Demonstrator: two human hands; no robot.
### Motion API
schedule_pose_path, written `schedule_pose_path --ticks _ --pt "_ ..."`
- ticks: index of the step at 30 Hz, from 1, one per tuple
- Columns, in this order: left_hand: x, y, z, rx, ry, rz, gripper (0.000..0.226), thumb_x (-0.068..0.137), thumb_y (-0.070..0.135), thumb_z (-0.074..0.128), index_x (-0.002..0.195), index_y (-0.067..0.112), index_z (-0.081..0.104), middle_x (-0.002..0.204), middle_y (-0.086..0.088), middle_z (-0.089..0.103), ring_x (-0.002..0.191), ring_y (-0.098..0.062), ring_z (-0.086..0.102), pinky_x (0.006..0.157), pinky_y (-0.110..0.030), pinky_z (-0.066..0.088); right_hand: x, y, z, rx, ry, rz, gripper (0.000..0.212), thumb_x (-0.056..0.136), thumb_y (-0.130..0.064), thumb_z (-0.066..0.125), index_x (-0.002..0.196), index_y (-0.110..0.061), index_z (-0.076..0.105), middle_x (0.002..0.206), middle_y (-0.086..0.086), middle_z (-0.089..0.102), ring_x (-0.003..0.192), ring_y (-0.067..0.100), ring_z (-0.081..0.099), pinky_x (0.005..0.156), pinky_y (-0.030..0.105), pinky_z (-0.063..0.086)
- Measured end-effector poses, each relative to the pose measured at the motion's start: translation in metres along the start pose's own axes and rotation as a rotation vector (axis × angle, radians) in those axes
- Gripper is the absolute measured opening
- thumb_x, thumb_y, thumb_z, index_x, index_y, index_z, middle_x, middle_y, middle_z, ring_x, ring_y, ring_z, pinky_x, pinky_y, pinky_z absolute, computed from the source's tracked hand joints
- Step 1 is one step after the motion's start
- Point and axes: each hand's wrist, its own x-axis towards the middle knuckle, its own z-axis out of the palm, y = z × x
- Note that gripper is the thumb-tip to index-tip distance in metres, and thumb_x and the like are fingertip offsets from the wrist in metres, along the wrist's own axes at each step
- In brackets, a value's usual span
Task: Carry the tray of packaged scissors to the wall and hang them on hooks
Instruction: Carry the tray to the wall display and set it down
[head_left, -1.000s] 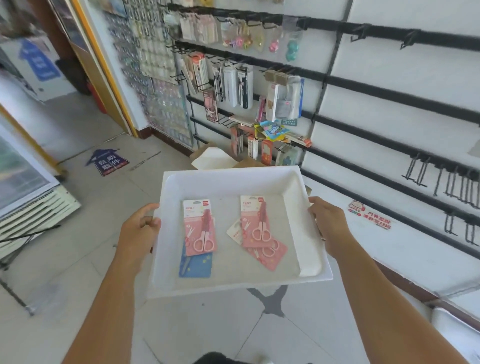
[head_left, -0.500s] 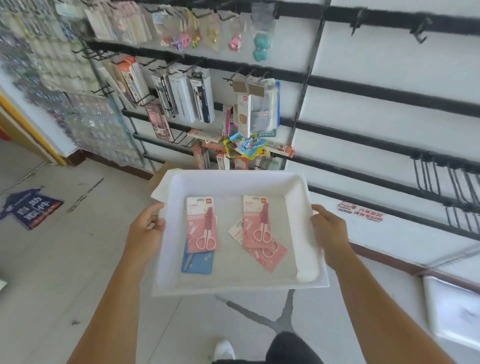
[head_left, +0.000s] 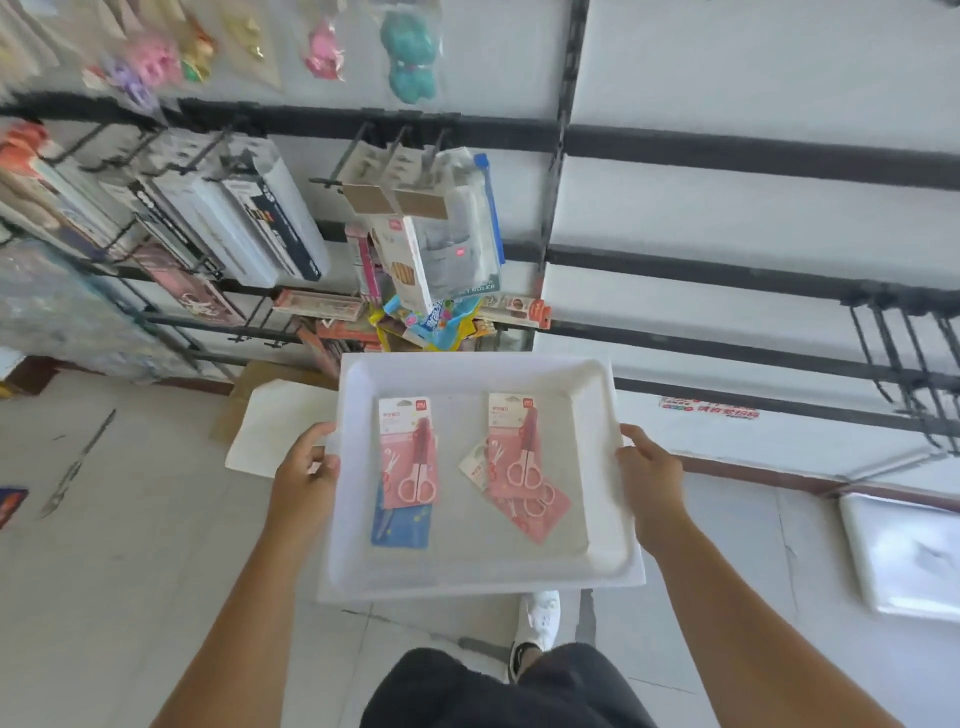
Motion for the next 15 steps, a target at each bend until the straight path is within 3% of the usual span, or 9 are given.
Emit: schedule_pose_path --ticks 4,7,9,15 --pt "0.035 -0.002 0.015 -0.007 -0.086 -0.086 0.044 0.095 0.006 0.049 0.110 0.047 0.059 0.115 -0.007 0.060 0.095 -0.026 0.060 0.072 -0.035 0.048 0.029 0.010 0.017 0.047 0.047 0.073 0.048 0.090 0.003 0.037 0.105 -0.020 0.075 0.077 0.000 0.067 0.072 0.022 0.051 0.066 0.029 0.041" --pt "0.055 -0.010 0.024 -0.028 -0.178 -0.157 0.047 0.094 -0.003 0.048 0.122 0.034 0.056 0.107 0.002 0.063 0.087 -0.018 0.062 0.060 -0.029 0.047 0.042 0.026 0.030 0.070 0.104 0.163 0.047 0.097 0.003 0.037 0.119 -0.027 0.067 0.078 0.002 0.064 0.074 0.023 0.046 0.067 0.031 0.041" --pt "0.075 -0.014 0.030 0.002 -0.253 -0.177 0.052 0.091 -0.008 0.046 0.122 0.032 0.055 0.106 0.007 0.064 0.085 -0.015 0.062 0.060 -0.028 0.048 0.049 0.038 0.041 0.087 0.144 0.202 0.048 0.099 0.002 0.037 0.127 -0.024 0.065 0.079 0.003 0.063 0.072 0.023 0.044 0.062 0.029 0.041" --pt "0.118 -0.037 0.044 0.124 -0.386 -0.229 0.062 0.083 -0.015 0.035 0.117 0.033 0.055 0.100 -0.003 0.066 0.075 -0.023 0.059 0.060 -0.031 0.044 0.064 0.063 0.069 0.092 0.229 0.286 0.049 0.101 0.003 0.035 0.135 -0.020 0.062 0.072 0.002 0.054 0.062 0.022 0.040 0.057 0.027 0.038"
